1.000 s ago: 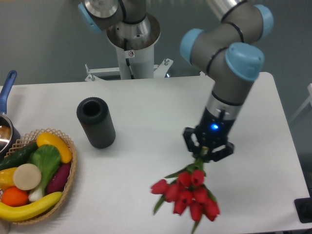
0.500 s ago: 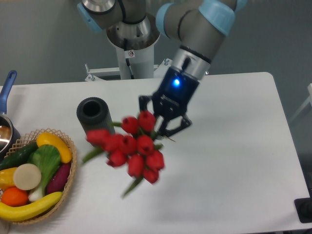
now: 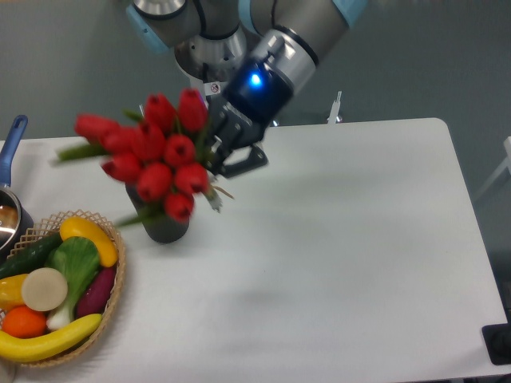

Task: Insert the flowers into the vase
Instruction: 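Raise the tulips and position the stems above the vase opening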

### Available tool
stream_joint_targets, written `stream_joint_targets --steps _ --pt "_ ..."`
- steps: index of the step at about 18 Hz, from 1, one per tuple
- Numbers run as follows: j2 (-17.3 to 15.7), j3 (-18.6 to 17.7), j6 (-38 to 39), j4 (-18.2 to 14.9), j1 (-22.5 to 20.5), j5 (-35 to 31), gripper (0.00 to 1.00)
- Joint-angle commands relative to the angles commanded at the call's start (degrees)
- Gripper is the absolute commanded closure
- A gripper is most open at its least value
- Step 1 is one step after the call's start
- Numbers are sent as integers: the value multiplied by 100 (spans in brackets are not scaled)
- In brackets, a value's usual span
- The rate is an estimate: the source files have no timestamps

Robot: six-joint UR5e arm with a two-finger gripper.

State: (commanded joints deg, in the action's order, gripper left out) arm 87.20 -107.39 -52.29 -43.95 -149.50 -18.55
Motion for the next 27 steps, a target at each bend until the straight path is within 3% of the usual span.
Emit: stream_joint_targets --steps 6,13,18,27 --pt "-519 -641 -175 9 35 176 100" --pt "-669 -994 -440 9 158 194 100" --pt "-888 -1547 -834 9 167 185 100" --pt "-705 -1601 -932 9 211 168 99"
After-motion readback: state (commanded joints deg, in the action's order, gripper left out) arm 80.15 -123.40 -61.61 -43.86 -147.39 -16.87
